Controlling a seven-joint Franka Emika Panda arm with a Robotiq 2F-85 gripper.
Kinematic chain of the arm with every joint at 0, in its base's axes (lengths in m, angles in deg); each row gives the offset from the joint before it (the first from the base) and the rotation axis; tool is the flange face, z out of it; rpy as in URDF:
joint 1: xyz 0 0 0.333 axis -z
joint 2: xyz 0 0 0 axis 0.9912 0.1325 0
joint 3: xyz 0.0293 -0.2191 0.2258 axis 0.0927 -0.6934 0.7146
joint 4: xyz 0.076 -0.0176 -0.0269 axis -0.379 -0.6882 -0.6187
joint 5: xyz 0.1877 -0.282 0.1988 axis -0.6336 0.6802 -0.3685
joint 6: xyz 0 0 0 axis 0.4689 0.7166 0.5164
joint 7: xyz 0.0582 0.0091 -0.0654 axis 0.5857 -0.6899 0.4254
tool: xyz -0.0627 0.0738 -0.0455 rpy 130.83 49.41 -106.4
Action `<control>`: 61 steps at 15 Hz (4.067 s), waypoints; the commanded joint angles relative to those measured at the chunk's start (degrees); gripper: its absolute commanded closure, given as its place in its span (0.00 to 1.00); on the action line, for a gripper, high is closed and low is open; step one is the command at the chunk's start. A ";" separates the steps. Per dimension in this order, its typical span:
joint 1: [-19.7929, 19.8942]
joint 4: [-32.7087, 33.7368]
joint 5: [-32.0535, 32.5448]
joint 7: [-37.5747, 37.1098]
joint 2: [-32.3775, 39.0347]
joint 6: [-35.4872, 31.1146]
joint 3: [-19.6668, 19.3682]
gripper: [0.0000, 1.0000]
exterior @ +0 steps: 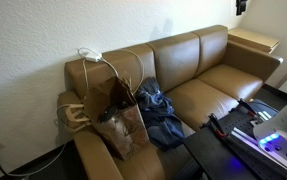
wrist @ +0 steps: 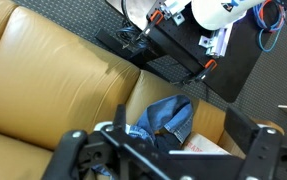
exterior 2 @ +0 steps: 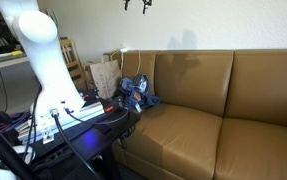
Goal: Move the cable to right
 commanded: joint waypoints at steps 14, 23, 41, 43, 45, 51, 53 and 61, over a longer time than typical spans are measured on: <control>-6.04 -15.91 6.83 24.17 -9.88 3.50 13.35 0.00; -8.42 -15.51 7.71 37.29 -10.03 3.10 12.29 0.00; -20.62 -6.96 17.50 31.68 9.70 -17.25 29.21 0.00; -19.54 -8.42 15.36 35.14 9.64 -19.48 28.99 0.00; -18.37 -9.89 14.55 37.29 10.99 -28.13 28.33 0.00; -17.17 -3.34 14.21 34.18 20.82 -52.96 27.80 0.00; -18.71 0.97 14.31 34.69 25.17 -57.01 29.01 0.00; -20.23 2.68 13.22 34.38 26.47 -57.76 30.15 0.00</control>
